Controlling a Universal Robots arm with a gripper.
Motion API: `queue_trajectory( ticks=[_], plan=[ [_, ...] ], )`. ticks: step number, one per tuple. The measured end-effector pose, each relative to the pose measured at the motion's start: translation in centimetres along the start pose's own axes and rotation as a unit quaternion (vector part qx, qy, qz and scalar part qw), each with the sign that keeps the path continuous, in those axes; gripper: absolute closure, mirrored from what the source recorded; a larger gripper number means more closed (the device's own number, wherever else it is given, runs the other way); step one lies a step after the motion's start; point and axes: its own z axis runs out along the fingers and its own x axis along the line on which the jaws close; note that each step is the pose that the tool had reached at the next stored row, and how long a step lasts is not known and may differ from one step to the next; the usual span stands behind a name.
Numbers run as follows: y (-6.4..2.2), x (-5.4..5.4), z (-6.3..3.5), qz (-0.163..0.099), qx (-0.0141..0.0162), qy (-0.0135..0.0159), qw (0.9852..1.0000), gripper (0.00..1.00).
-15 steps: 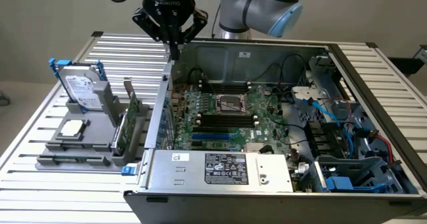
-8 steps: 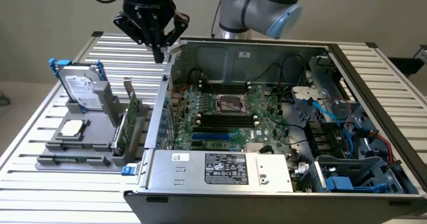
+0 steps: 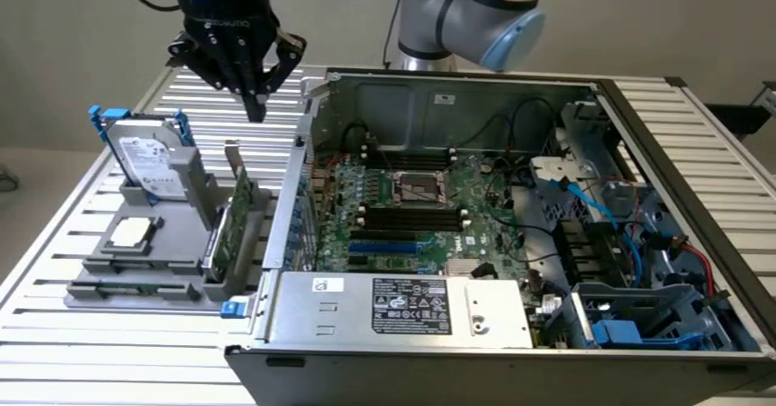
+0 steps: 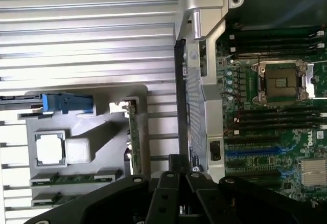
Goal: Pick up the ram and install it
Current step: 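Reach for the ram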
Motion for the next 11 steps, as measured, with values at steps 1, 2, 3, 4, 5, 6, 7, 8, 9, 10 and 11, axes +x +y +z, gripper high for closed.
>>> queue_trajectory(
  ticks=[1, 2, 3, 4, 5, 6, 7, 8, 9, 10, 11],
  plan=[
    [-0.08, 0.4, 0.11, 0.0, 0.0, 0.0, 1.0, 0.89],
    [-0.17, 0.9, 0.23, 0.0, 0.0, 0.0, 1.0, 0.89],
    [-0.26, 1.3, 0.34, 0.0, 0.0, 0.0, 1.0, 0.89],
    [-0.38, 1.8, 0.46, 0.0, 0.0, 0.0001, 1.0, 0.89],
    [-0.53, 2.3, 0.58, 0.0, 0.0, 0.0002, 1.0, 0.89],
    [-0.67, 2.7, 0.7, 0.0, 0.0, 0.0002, 1.0, 0.89],
    [-0.83, 3.1, 0.82, 0.0, 0.0, 0.0003, 1.0, 0.89],
    [-1.0, 3.5, 0.93, 0.0, 0.0, 0.0004, 1.0, 0.89],
    [-1.17, 3.8, 1.05, 0.0, 0.0, 0.0005, 1.0, 0.89],
    [-1.36, 4.2, 1.16, 0.0, 0.0, 0.0006, 1.0, 0.89],
    [-1.55, 4.6, 1.27, 0.0, 0.0, 0.0009, 1.0, 0.89]
  ],
)
